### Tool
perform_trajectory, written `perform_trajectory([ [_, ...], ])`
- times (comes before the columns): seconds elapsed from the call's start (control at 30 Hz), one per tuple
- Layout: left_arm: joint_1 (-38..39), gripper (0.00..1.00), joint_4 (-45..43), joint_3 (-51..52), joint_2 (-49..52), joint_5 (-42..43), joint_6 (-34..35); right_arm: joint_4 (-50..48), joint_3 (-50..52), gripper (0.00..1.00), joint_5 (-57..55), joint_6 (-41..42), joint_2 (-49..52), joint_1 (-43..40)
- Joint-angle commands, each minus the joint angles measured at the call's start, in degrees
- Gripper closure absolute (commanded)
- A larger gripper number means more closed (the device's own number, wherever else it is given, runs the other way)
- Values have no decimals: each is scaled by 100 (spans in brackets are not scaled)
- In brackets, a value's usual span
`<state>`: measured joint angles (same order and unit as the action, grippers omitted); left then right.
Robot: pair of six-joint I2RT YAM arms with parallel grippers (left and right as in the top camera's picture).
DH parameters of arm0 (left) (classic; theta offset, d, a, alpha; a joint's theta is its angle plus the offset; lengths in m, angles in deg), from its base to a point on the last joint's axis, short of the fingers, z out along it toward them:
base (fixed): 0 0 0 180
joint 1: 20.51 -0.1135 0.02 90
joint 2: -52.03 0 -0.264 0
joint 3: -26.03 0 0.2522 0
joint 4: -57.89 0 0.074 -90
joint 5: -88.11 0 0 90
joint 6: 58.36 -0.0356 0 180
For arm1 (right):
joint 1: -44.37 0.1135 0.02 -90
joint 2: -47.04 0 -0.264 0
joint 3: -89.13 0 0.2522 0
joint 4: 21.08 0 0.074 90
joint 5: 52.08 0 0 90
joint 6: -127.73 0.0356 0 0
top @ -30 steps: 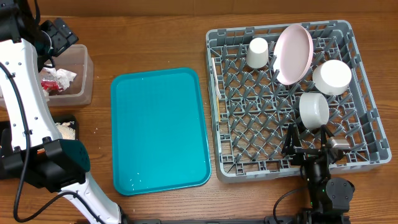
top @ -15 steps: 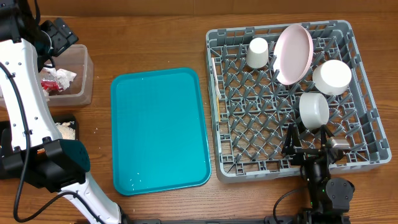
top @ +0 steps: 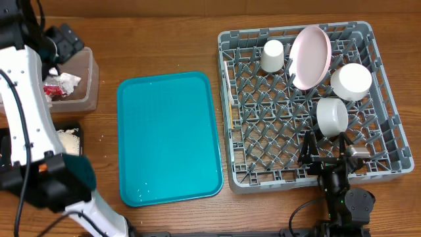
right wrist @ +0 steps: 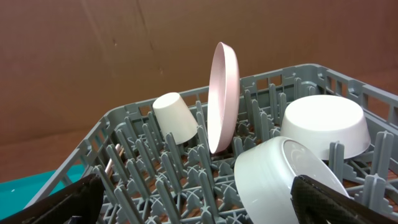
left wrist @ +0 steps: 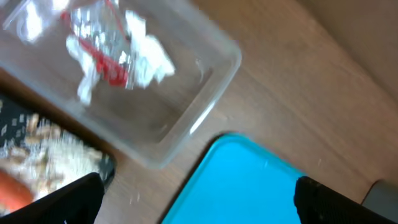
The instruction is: Sort waste into correct bins and load items into the dishwasher rack
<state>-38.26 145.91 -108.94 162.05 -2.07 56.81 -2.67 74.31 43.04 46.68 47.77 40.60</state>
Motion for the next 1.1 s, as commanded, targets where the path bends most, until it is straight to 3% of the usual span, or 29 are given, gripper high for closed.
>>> perform_trajectory([
  [0.0, 111, 0, -136, 942, -981, 17, 39, -26, 59, 0, -37, -44, -57, -48],
  [0.27, 752, 0, -125, 3493, -3008, 15, 39, -26, 61, 0, -39, -44, -57, -48],
  [0.43, 1403, 0, -122, 4597, -4100, 17, 39, -26, 61, 0, -37, -44, -57, -48],
  [0.5, 1580, 0, -168, 4966, -4544, -339, -81, -26, 59, 0, -37, -44, -57, -48],
  [0.83, 1646, 0, -170, 6861, -6472, -520, -61, -26, 59, 0, -37, -44, -57, -48],
  [1.07, 1646, 0, -1342, 8325, -7687, -407, 11, -28, 59, 0, -37, -44, -57, -48],
])
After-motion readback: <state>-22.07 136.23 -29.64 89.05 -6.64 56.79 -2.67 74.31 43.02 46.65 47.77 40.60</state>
